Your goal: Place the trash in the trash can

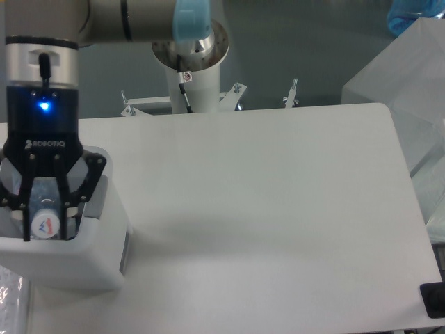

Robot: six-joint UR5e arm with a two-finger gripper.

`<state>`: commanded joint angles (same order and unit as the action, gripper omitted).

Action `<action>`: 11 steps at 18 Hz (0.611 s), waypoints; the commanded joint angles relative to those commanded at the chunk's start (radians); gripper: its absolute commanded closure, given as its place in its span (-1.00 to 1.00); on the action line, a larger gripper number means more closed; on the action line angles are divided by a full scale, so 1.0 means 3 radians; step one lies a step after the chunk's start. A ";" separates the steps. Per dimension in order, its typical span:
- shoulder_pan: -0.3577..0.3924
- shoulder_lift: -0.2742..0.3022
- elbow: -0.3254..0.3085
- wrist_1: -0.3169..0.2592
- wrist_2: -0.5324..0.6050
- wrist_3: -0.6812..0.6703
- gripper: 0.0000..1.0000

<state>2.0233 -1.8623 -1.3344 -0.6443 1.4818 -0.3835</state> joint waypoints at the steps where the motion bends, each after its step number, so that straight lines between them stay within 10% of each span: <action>1: -0.0005 0.0000 -0.0026 0.0000 0.0000 -0.0005 0.29; 11: -0.0020 0.0020 -0.0133 0.0000 0.0000 0.0000 0.08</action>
<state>2.0172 -1.8561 -1.3744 -0.6443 1.4818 -0.3835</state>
